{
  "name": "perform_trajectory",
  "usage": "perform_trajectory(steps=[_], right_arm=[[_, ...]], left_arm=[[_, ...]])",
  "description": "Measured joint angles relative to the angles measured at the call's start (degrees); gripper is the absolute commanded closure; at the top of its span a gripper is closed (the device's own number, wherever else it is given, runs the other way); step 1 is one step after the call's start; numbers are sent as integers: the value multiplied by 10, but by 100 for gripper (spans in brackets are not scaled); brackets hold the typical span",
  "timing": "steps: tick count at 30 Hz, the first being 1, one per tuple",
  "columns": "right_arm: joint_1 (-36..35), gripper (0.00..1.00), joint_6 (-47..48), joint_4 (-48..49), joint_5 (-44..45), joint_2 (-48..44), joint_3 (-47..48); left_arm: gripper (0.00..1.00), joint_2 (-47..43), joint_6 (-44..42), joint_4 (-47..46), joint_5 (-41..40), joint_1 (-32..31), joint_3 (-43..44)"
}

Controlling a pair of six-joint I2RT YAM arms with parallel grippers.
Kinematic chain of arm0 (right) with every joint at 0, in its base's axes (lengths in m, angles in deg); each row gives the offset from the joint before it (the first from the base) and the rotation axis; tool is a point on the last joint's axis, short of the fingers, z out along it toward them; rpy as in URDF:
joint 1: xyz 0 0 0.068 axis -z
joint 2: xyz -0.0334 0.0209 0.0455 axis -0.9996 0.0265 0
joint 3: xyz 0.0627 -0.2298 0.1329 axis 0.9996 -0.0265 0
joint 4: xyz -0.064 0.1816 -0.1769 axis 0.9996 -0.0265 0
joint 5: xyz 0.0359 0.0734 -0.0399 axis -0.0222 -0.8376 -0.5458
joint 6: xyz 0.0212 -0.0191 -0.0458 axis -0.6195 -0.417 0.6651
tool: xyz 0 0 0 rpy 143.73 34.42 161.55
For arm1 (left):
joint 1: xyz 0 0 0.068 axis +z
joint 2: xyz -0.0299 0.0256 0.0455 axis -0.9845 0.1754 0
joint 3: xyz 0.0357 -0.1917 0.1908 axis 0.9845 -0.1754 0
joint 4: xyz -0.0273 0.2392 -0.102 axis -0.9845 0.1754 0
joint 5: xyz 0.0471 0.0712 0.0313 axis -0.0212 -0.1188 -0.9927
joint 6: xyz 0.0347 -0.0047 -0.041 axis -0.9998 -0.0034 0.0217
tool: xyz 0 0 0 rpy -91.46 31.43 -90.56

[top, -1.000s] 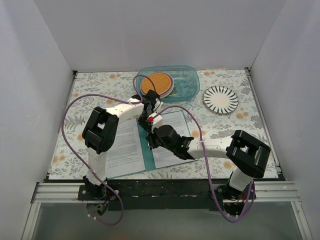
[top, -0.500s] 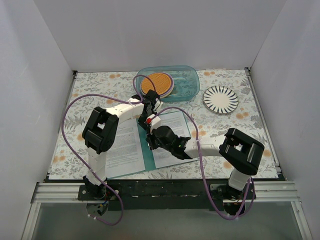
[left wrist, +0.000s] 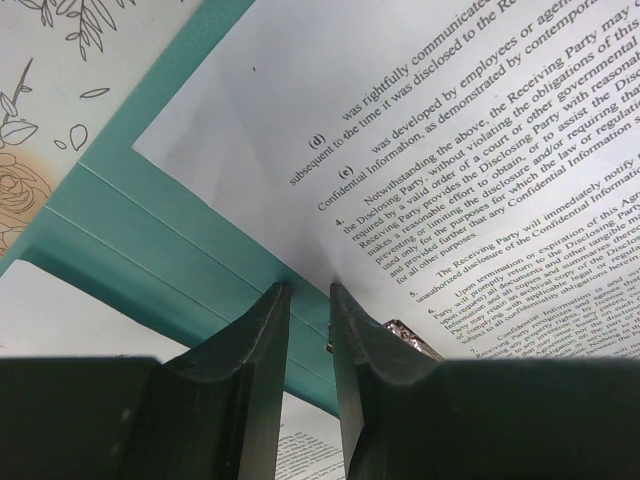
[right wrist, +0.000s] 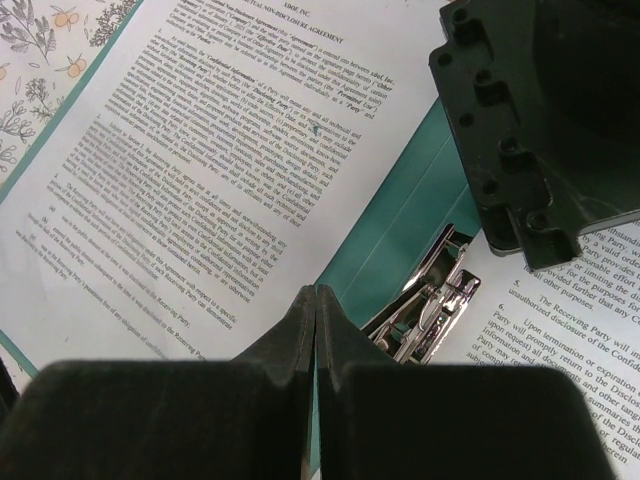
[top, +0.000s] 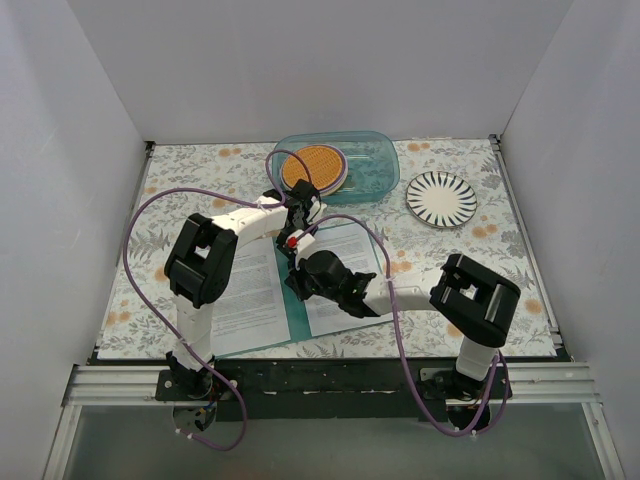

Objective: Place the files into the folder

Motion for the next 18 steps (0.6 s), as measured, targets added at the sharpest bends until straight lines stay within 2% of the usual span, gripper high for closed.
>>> perform_trajectory(steps=[18], right_arm=[[0,99,-30,15,-10,1,-20]], left_arm=[[79,-1,-2,-1,-1,0,-1]])
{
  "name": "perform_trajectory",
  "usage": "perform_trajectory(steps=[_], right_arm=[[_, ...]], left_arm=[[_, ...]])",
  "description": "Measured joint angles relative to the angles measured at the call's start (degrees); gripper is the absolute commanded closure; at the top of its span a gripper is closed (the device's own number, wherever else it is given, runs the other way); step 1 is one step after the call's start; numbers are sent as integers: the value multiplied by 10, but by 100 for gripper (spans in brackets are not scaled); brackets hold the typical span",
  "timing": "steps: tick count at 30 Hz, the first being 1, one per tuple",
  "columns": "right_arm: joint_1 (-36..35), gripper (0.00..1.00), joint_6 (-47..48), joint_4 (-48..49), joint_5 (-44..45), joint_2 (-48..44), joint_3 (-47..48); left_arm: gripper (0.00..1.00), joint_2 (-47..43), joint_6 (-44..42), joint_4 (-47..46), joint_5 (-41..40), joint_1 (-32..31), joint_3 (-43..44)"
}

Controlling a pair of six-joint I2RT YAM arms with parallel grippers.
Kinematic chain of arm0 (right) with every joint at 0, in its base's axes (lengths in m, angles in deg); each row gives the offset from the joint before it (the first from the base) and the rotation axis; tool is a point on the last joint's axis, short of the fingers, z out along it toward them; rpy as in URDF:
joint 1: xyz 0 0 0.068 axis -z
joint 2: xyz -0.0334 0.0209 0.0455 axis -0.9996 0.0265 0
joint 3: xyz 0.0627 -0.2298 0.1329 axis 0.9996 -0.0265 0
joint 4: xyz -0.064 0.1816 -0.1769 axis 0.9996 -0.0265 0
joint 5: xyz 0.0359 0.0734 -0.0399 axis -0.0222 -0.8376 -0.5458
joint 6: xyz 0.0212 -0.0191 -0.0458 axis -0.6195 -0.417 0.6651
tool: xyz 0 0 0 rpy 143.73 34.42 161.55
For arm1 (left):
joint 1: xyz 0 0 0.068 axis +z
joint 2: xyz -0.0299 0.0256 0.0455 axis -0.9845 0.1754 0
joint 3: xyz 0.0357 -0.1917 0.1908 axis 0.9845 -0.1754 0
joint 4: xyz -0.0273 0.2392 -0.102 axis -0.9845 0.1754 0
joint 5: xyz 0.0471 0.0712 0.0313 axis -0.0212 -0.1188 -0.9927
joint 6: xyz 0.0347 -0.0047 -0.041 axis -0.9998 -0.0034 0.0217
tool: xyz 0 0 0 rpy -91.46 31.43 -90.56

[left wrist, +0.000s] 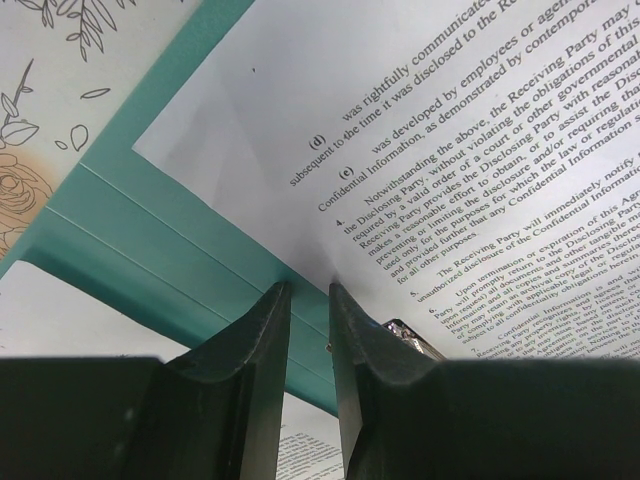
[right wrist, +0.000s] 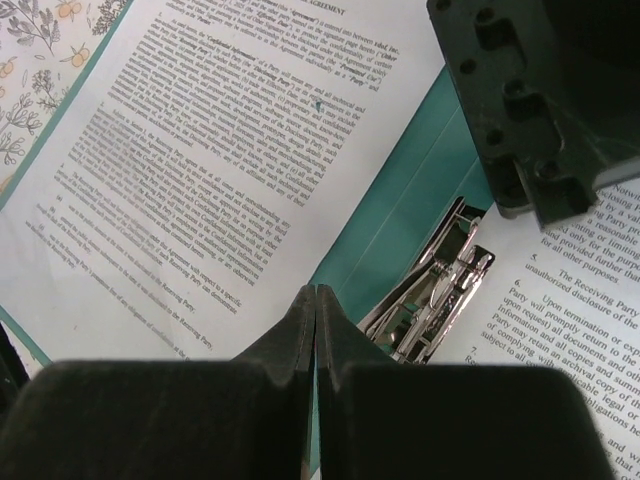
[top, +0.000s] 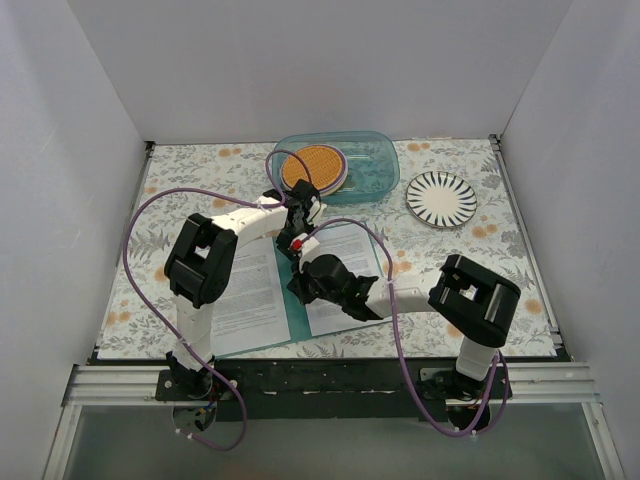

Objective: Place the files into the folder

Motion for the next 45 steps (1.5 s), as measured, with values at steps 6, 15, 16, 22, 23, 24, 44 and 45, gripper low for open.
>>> perform_trajectory(steps=[6,15,16,22,23,24,44,45], right_arm=[[0,99,-16,20,-1,0,-20],[0,99,-31,35,-5,0,-28],[0,99,-32,37,-5,0,-30],[0,99,-43,56,-8,4,-43],[0,99,-46,61,-9,6,-47],[0,99,-47,64,-10,8,-49],[25,99,-67,120,-31,29,-71],[26,99,-68,122,-33,31,-71]], left_arm=[[79,-1,-2,0,0,0,0],[79,-3,-3,-2,0,0,-3],[79,-3,-3,-2,0,0,-3],[79,-3,-5,-2,0,0,-3],[79,-3,-5,-2,0,0,-3],[79,-3,-5,-2,0,0,-3],[79,-3,-7,-1,1,0,-2],[79,-3,-7,-1,2,0,-2]])
